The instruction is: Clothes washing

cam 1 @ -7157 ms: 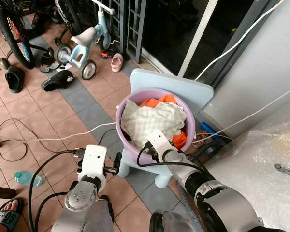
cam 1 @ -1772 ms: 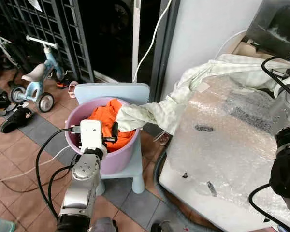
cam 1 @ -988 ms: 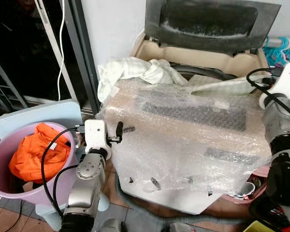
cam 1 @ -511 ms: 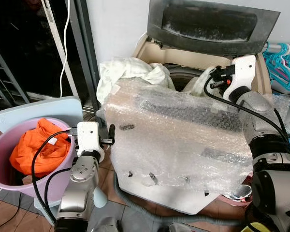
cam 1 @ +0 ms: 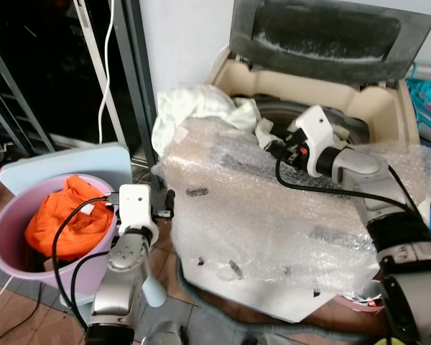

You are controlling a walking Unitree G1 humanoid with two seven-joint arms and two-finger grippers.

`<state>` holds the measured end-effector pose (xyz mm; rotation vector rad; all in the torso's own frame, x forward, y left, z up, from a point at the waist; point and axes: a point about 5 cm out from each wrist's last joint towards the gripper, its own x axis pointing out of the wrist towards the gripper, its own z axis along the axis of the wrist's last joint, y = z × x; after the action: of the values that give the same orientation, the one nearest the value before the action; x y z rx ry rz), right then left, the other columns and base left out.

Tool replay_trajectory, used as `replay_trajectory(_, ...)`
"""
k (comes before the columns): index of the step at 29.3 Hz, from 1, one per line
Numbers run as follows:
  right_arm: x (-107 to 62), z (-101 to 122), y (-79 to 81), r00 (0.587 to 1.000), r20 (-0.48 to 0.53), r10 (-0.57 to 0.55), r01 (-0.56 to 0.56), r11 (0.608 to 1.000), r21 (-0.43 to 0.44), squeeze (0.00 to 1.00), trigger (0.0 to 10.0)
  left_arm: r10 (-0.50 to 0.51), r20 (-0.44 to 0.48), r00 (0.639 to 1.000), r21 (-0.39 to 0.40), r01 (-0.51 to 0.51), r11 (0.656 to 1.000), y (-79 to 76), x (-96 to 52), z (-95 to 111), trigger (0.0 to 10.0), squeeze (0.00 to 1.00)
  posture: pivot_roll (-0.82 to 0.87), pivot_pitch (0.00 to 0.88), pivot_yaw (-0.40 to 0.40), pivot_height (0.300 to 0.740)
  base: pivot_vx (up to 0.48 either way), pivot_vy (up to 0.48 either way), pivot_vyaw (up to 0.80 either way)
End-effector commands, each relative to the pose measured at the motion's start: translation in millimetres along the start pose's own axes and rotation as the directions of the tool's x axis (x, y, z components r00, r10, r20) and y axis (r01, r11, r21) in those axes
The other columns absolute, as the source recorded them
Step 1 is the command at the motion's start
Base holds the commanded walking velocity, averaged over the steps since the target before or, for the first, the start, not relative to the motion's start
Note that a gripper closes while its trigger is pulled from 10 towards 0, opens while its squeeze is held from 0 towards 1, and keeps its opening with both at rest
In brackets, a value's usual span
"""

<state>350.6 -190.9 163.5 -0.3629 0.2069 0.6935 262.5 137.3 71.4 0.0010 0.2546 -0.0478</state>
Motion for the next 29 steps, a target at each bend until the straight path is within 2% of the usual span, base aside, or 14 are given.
replay_trajectory(1,-12.6,-16.6,4.9,0.999,-0.028,0.026,-0.026,1.0,0.018,1.0,10.0,-0.015,0.002,1.0,0.015,0.015,1.0,2.5,-1.6,2.2,10.0,0.0,0.0,0.0,0.028,0.74,0.0,0.0,0.0)
replay_trajectory(4,-19.6,-13.9,2.5,1.0,0.013,-0.01,0.009,0.999,0.047,1.0,10.0,-0.031,0.003,1.0,0.025,0.031,0.999,4.0,-1.3,1.5,10.0,0.0,-0.02,0.0,0.041,0.74,0.0,0.0,0.0)
replay_trajectory(6,-27.9,-12.5,3.6,0.998,0.043,-0.034,0.034,0.999,0.014,1.0,10.0,-0.05,0.009,0.999,0.031,0.05,0.998,3.7,-0.2,2.7,10.0,0.0,-0.02,0.0,0.045,0.74,0.0,0.0,0.0)
replay_trajectory(8,-38.7,-21.9,15.3,0.999,-0.009,0.032,-0.033,0.997,-0.074,1.0,10.0,-0.07,0.008,0.998,0.041,0.069,0.997,2.9,1.1,3.8,10.0,0.0,-0.04,0.0,0.051,0.74,0.0,0.0,0.0)
replay_trajectory(9,-48.5,-31.2,25.4,0.99,-0.09,0.108,-0.124,0.972,-0.198,1.0,10.0,-0.082,-0.009,0.997,0.051,0.082,0.995,2.6,1.4,2.0,10.0,0.0,-0.04,0.0,0.054,0.74,0.0,0.0,0.0)
replay_trajectory(10,-51.8,-33.1,26.4,0.985,-0.119,0.129,-0.155,0.956,-0.247,1.0,10.0,-0.085,-0.018,0.996,0.052,0.085,0.995,2.5,1.3,0.5,10.0,0.0,-0.04,0.0,0.054,0.74,0.0,0.0,0.0)
replay_trajectory(14,-55.2,-28.3,21.9,0.98,-0.138,0.146,-0.181,0.938,-0.295,1.0,10.0,-0.092,-0.039,0.995,0.054,0.094,0.994,2.2,-0.2,-3.8,10.0,0.0,-0.04,0.0,0.054,0.74,0.0,0.0,0.0)
replay_trajectory(17,-52.0,-9.8,6.0,0.997,-0.044,0.07,-0.079,0.968,-0.238,1.0,10.0,-0.099,-0.052,0.994,0.058,0.102,0.993,0.8,-1.9,-7.7,10.0,0.0,-0.03,0.0,0.051,0.74,0.0,0.0,0.0)
replay_trajectory(18,-49.7,6.1,-9.7,0.998,0.05,-0.037,0.045,0.982,-0.182,1.0,10.0,-0.109,-0.052,0.993,0.065,0.113,0.992,-1.8,-3.0,-8.9,10.0,0.0,-0.02,0.0,0.047,0.74,0.0,0.0,0.0)
replay_trajectory(19,-49.3,11.0,-14.7,0.994,0.078,-0.079,0.091,0.982,-0.166,1.0,10.0,-0.114,-0.053,0.992,0.069,0.117,0.991,-2.7,-3.4,-9.3,10.0,0.0,-0.02,0.0,0.047,0.74,0.0,0.0,0.0)
replay_trajectory(21,-45.9,21.6,-30.9,0.947,0.151,-0.284,0.302,0.946,-0.116,1.0,10.0,-0.115,-0.054,0.992,0.071,0.119,0.99,-3.6,-3.8,-10.0,10.0,0.0,-0.02,0.0,0.041,0.74,0.0,0.0,0.0)
replay_trajectory(24,-44.4,26.7,-37.5,0.895,0.19,-0.404,0.427,0.899,-0.1,1.0,10.0,-0.112,-0.055,0.992,0.071,0.116,0.991,-3.7,-4.0,-10.8,10.0,0.0,-0.02,0.0,0.035,0.74,0.0,0.0,0.0)
replay_trajectory(26,-40.8,32.5,-39.6,0.815,0.232,-0.531,0.53,0.845,0.071,0.89,10.0,-0.101,-0.055,0.993,0.075,0.105,0.992,-3.6,-3.3,-11.5,10.0,0.0,-0.01,0.0,0.023,0.74,0.0,0.0,0.0)
replay_trajectory(29,-36.0,36.7,-31.5,0.825,0.27,-0.496,0.485,0.867,0.109,0.79,10.0,-0.095,-0.055,0.994,0.073,0.099,0.992,-2.8,-3.2,-11.7,10.0,0.0,-0.01,0.0,0.02,0.74,0.0,0.0,0.0)
